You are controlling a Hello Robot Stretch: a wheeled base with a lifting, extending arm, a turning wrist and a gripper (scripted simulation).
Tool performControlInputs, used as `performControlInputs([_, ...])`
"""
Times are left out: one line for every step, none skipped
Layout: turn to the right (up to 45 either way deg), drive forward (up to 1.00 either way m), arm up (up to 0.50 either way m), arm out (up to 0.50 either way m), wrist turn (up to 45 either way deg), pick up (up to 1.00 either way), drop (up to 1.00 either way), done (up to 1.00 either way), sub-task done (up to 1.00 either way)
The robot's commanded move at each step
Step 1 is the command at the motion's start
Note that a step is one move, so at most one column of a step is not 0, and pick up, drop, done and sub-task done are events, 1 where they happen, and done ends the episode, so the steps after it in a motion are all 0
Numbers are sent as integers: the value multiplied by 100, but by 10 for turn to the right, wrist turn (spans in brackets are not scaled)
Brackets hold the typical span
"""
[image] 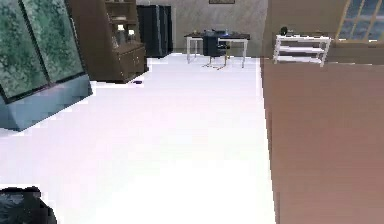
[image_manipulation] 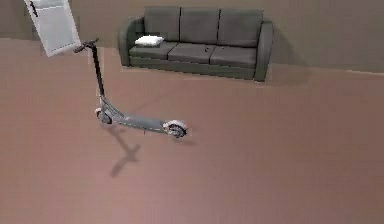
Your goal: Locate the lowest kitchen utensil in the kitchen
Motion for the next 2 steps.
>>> performControlInputs([0, 100, 0, 0, 0, 0, 0, 0, 0])
performControlInputs([0, 100, 0, 0, 0, 0, 0, 0, 0])
